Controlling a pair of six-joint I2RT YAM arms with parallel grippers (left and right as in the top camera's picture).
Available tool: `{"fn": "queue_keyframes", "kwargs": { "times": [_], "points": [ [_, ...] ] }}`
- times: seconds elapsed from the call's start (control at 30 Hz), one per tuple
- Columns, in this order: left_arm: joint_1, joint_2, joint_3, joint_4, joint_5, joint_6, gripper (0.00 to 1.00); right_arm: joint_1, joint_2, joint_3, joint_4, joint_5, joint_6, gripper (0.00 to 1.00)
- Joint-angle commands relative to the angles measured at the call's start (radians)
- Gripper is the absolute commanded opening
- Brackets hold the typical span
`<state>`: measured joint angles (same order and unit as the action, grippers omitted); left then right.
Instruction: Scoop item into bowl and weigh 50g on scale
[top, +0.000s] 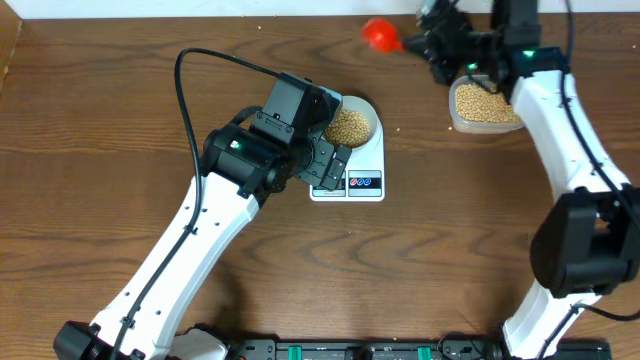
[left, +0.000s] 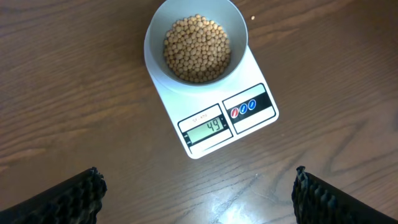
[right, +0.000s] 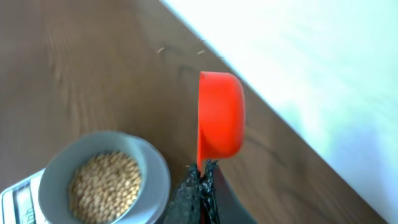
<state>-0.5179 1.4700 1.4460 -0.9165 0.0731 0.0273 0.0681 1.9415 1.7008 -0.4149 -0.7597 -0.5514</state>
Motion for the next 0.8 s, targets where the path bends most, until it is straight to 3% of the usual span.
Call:
{"fn": "queue_keyframes", "kwargs": {
  "times": [0.0, 0.3, 0.6, 0.77],
  "points": [
    [0.002, 0.007, -0.01, -0.003, 0.002, 0.01, 0.98, -0.059, -0.038, 0.014, 0.013, -0.009, 0.241, 0.01],
    [0.002, 0.007, -0.01, -0.003, 0.002, 0.01, 0.98, -0.194, -0.04, 0.014, -0.13, 0.04, 0.508, 0.01],
    [0.002, 0.007, -0.01, -0.003, 0.002, 0.01, 0.98, -0.211, -0.085, 0.053, -0.326, 0.321, 0.541, 0.01],
    [0.002, 0.007, -0.01, -0.003, 0.002, 0.01, 0.98, -0.23, -0.085, 0.118, -0.497, 0.34, 0.551, 0.01]
  ]
}}
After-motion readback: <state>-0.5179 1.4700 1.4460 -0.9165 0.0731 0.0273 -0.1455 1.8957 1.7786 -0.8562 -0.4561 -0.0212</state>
